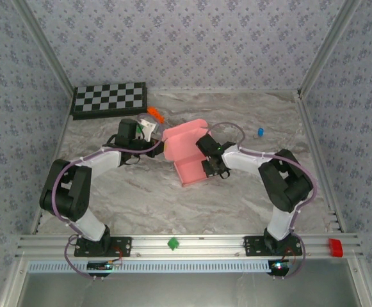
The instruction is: Fold the paper box
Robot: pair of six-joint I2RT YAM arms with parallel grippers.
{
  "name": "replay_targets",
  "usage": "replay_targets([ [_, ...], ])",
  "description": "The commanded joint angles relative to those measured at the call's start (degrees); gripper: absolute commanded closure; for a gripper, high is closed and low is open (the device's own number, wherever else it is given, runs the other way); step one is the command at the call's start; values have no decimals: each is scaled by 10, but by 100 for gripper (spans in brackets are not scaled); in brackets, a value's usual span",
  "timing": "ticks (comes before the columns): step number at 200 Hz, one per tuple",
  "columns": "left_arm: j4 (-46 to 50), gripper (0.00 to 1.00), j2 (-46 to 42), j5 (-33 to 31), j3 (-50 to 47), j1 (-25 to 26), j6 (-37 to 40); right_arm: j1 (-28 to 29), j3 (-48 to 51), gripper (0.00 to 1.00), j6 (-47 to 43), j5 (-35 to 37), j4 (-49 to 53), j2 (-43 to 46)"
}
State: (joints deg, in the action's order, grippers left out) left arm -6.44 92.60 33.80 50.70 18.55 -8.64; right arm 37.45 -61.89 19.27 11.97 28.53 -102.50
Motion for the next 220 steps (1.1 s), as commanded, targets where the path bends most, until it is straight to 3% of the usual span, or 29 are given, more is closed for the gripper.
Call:
replay_targets([
  [1, 4, 100, 7, 3, 15, 0, 3, 2, -14, 89, 25, 70, 56, -18],
  [85, 6, 100, 10, 2, 18, -1, 4, 11, -34, 90, 42, 105, 97, -44],
  [164, 5, 100, 9, 6, 16, 0, 5, 7, -33, 89, 55, 48, 69, -26],
  [220, 5, 100, 8, 8, 16, 1, 6, -4, -32, 79, 61, 16, 44, -4],
])
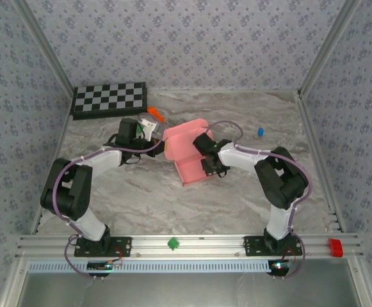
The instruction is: Fold the paper box
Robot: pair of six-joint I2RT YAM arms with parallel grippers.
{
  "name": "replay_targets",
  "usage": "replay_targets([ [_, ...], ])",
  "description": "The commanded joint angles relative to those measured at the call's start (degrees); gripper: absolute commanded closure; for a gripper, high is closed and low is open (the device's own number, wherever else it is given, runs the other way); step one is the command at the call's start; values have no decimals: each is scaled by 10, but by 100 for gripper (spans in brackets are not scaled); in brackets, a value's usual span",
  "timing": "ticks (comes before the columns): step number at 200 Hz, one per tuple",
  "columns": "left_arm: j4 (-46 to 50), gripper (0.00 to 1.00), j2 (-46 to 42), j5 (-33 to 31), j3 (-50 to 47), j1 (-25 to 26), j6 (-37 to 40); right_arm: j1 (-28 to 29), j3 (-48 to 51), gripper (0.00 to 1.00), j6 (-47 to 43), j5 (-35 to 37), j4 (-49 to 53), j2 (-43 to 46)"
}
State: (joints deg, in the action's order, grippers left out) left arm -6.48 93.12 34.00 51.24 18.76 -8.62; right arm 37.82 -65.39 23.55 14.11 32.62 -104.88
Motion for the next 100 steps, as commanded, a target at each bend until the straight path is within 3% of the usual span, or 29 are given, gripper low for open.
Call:
replay_targets([
  [1, 5, 100, 3, 6, 10, -1, 6, -9, 3, 78, 18, -6, 3, 20],
  [100, 1, 100, 3, 9, 8, 1, 9, -14, -10, 58, 29, -19, -12, 29],
])
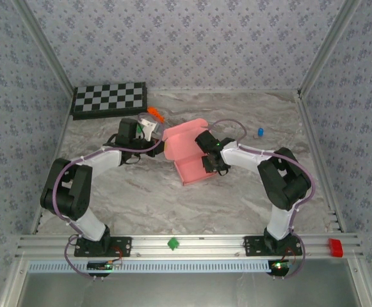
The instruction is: Fold the paper box
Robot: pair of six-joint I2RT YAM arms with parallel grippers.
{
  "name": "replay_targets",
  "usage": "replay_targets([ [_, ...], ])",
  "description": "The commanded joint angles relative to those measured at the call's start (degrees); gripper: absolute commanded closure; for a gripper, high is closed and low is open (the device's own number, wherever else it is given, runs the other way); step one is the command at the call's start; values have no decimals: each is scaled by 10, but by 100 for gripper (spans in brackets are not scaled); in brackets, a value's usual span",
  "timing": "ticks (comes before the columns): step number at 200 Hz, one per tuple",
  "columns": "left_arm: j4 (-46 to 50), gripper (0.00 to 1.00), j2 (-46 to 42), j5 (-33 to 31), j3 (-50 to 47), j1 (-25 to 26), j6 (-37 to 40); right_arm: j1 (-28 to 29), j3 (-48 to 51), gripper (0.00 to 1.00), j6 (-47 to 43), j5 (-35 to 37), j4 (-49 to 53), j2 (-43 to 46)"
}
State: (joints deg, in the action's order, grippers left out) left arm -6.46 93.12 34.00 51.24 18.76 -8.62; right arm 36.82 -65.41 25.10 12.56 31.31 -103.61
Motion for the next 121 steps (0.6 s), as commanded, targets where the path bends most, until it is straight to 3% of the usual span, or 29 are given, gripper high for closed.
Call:
replay_targets([
  [1, 0, 100, 3, 8, 8, 1, 9, -4, -10, 58, 14, -4, 2, 17],
  [81, 1, 100, 6, 8, 10, 2, 9, -9, 0, 53, 14, 2, 2, 41],
  [121, 3, 100, 7, 8, 11, 2, 11, -15, 3, 62, 8, 0, 3, 36],
])
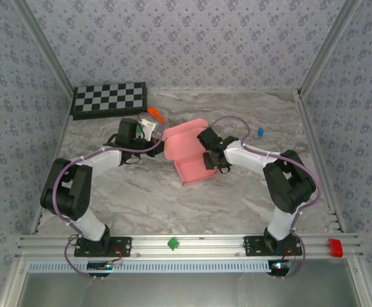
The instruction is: Fold the paper box
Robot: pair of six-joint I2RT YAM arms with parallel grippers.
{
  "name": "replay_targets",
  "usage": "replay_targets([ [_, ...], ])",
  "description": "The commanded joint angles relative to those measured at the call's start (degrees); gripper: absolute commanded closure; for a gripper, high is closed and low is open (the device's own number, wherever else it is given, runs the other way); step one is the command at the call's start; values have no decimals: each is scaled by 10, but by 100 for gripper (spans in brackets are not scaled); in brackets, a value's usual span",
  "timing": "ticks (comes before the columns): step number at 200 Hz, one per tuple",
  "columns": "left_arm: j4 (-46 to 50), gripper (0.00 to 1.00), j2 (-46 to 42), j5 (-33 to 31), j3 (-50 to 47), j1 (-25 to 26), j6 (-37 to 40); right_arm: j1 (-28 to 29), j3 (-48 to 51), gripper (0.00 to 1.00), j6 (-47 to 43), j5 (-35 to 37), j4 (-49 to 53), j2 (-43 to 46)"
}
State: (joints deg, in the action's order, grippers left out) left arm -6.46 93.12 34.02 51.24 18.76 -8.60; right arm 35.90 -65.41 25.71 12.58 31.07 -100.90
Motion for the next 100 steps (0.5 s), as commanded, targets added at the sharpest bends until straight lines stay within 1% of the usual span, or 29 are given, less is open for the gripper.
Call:
replay_targets([
  [1, 3, 100, 7, 8, 11, 2, 10, -6, 3, 62, 2, 0, 5, 8],
  [33, 4, 100, 8, 9, 14, 2, 9, -5, 10, 69, 1, -1, 4, -2],
  [59, 5, 100, 9, 8, 15, 1, 10, -4, 18, 77, 2, 3, 2, -4],
  [100, 8, 100, 11, 8, 18, 1, 9, -3, 18, 81, -2, 8, 4, -11],
])
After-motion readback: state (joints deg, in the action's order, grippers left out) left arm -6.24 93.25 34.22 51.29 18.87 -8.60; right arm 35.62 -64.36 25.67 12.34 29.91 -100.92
